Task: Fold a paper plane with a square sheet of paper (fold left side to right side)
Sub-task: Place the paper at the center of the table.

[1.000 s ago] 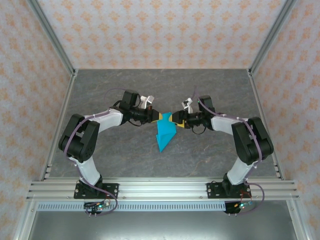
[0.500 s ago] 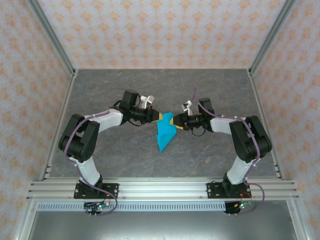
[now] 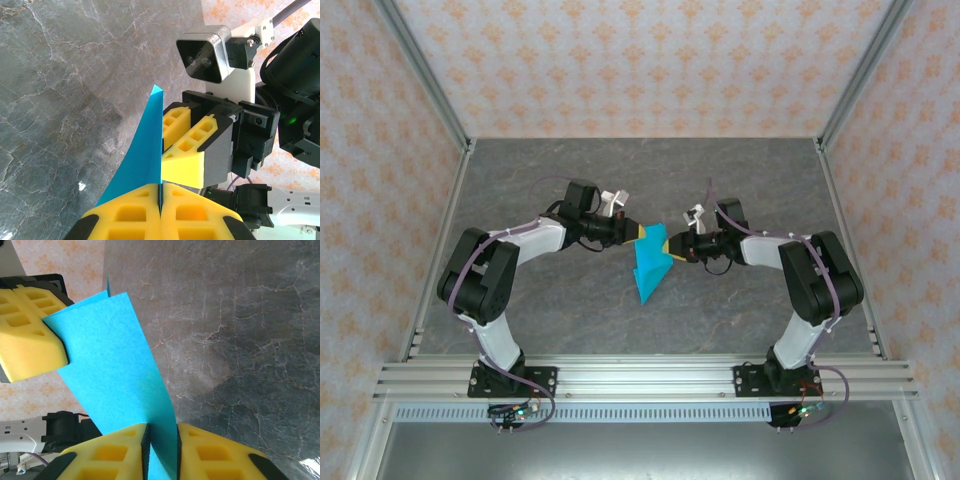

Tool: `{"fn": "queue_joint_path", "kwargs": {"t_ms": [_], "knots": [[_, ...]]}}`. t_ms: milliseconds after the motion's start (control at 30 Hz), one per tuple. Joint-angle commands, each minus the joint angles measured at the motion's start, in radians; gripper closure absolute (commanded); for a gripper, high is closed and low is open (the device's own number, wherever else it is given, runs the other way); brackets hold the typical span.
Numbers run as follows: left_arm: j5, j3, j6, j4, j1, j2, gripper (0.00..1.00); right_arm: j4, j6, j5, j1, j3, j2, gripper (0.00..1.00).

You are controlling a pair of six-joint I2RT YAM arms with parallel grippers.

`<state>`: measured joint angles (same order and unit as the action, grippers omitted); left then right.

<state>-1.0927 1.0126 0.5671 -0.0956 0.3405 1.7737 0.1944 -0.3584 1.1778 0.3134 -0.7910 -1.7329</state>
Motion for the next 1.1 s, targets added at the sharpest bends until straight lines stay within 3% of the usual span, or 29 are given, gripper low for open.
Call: {"fn": "queue_joint_path", "kwargs": {"t_ms": [0, 133, 233, 333, 567, 867, 1067], "knots": [[0.005, 0.001, -0.018, -0.026, 0.006, 0.016, 0.88, -0.02, 0.039, -0.016, -0.005, 0.004, 0.021, 0.8], [0.066, 0.018, -0.071, 0.058, 0.005, 0.011, 0.53, -0.066, 0.043, -0.049, -0.006, -0.002, 0.032, 0.81], [0.164, 0.034, -0.117, 0.151, -0.001, -0.015, 0.41, -0.111, 0.044, -0.076, -0.006, -0.013, 0.043, 0.81], [0.259, 0.017, -0.12, 0.179, -0.017, -0.061, 0.35, -0.183, 0.047, -0.117, -0.006, -0.032, 0.047, 0.81], [0.469, 0.004, -0.2, 0.34, 0.011, -0.213, 0.31, -0.307, 0.011, -0.179, -0.003, -0.092, 0.026, 0.82], [0.701, 0.035, -0.322, 0.592, 0.319, -0.321, 0.36, -0.315, -0.14, -0.254, 0.05, -0.152, 0.012, 0.82], [0.767, 0.028, -0.293, 0.581, 0.403, -0.269, 0.36, -0.335, -0.208, -0.316, 0.131, -0.22, -0.035, 0.82]]}}
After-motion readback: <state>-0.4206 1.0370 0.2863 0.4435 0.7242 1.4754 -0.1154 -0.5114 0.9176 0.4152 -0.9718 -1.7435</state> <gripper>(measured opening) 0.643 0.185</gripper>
